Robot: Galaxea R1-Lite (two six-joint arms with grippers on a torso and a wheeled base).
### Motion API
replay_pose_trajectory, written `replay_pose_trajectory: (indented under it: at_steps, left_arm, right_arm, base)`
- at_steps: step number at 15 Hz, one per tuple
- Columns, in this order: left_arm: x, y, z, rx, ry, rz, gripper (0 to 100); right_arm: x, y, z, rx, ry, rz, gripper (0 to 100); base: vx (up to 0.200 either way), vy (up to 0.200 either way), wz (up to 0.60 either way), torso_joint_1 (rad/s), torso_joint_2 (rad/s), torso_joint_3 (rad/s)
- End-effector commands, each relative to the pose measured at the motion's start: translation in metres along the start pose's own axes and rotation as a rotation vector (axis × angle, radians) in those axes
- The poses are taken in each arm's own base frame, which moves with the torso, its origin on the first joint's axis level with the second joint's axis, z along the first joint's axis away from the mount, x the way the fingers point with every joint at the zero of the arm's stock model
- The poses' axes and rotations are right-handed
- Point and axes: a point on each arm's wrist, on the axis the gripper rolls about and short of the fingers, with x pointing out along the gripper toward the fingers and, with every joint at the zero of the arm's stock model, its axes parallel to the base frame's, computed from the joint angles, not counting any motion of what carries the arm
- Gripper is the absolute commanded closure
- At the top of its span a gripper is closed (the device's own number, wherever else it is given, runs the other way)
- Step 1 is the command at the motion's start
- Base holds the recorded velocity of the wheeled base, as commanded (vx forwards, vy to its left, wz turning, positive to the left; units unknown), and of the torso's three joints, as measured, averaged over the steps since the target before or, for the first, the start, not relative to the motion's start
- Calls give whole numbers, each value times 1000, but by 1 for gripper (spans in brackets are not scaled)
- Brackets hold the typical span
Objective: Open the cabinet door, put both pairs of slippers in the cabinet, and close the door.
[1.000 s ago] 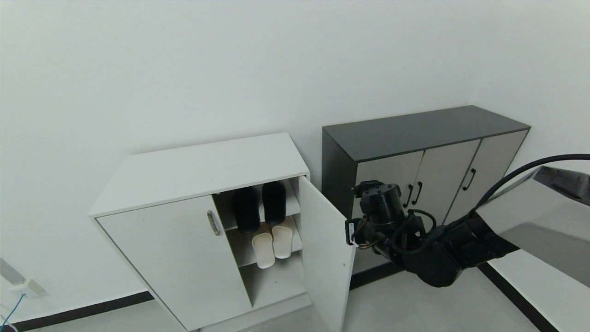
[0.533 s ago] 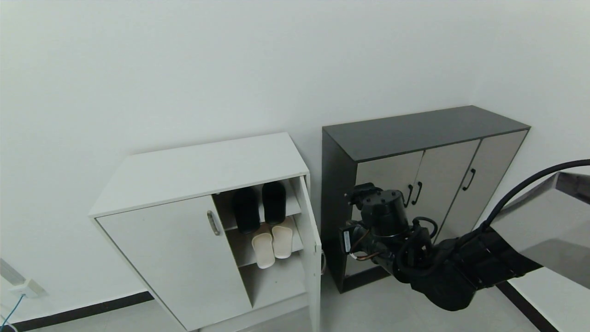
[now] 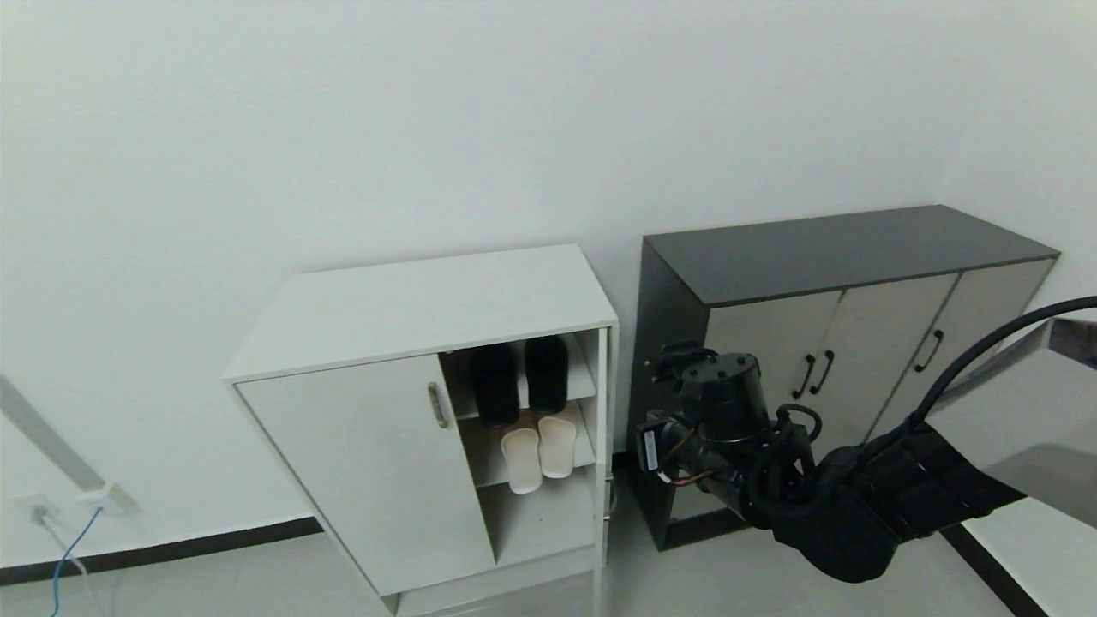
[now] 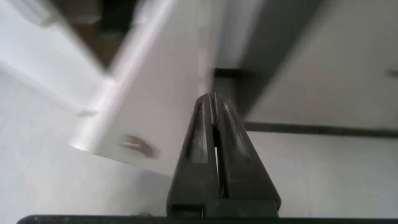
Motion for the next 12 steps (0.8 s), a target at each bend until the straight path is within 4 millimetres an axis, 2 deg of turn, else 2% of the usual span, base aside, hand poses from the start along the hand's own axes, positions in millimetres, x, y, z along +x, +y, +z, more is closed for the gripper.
replay_pose_trajectory:
  at_steps: [1, 6, 12]
  left_arm:
    - [0, 0, 0, -1, 0, 0, 100]
    - [0, 0, 0, -2, 0, 0, 100]
    - [0, 0, 0, -2, 0, 0, 100]
  right_arm:
    - [-1, 0, 1, 1, -4, 2, 100]
    - [-1, -7, -5, -66, 8, -22, 100]
    - [6, -35, -2, -140, 15, -196, 100]
  base:
    - [0, 0, 600, 12, 17, 7]
    - [0, 0, 0, 0, 0, 0]
    - [0, 0, 0, 0, 0, 0]
